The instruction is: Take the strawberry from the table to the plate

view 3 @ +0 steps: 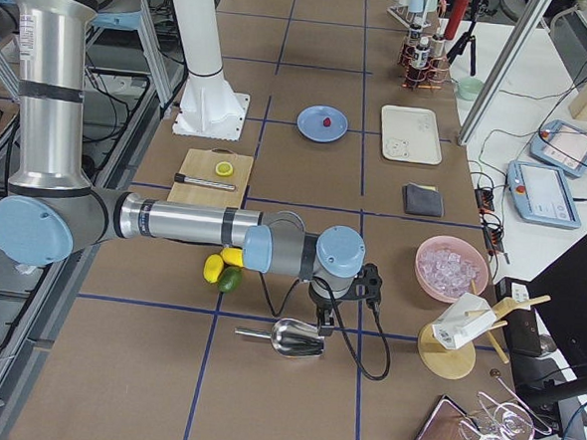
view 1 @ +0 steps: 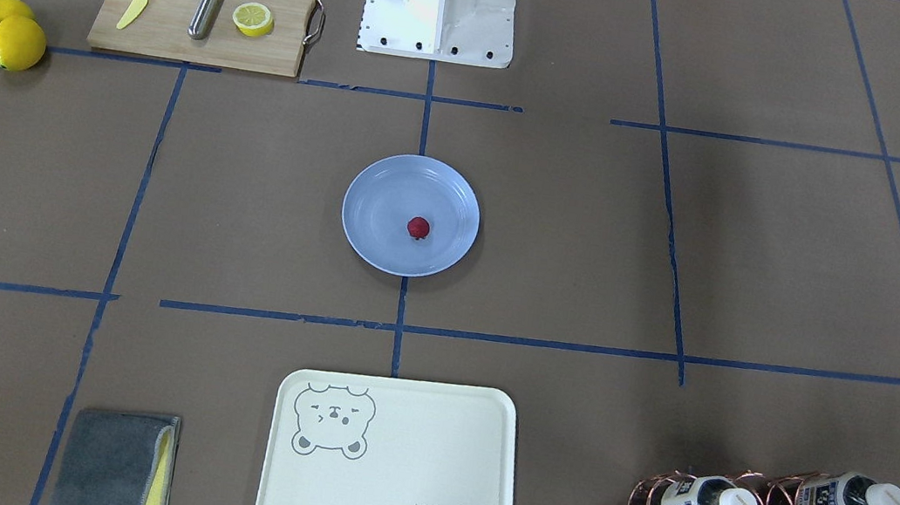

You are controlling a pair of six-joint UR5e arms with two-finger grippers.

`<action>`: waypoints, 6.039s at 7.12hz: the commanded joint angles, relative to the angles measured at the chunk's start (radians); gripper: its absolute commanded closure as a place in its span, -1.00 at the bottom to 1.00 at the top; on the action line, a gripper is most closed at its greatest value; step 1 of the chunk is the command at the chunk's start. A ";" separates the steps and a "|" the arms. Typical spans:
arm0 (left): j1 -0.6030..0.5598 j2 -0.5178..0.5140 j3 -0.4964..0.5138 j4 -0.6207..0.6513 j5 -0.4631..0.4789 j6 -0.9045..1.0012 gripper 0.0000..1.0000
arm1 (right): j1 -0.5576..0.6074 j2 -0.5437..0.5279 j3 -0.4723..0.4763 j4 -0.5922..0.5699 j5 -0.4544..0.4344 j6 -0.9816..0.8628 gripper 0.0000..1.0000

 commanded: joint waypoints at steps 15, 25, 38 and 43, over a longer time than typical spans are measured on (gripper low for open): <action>0.002 0.000 0.012 -0.008 0.005 -0.083 -1.00 | 0.002 -0.007 0.019 0.071 -0.002 0.192 -1.00; 0.002 0.000 0.015 -0.009 0.003 -0.078 -1.00 | 0.002 -0.006 0.025 0.073 -0.002 0.193 -1.00; 0.002 -0.001 0.014 -0.015 -0.002 -0.072 -1.00 | 0.002 0.011 0.034 0.074 0.000 0.192 -1.00; 0.003 -0.012 0.001 -0.215 -0.005 -0.083 -1.00 | -0.089 0.039 0.046 0.272 0.044 0.190 -1.00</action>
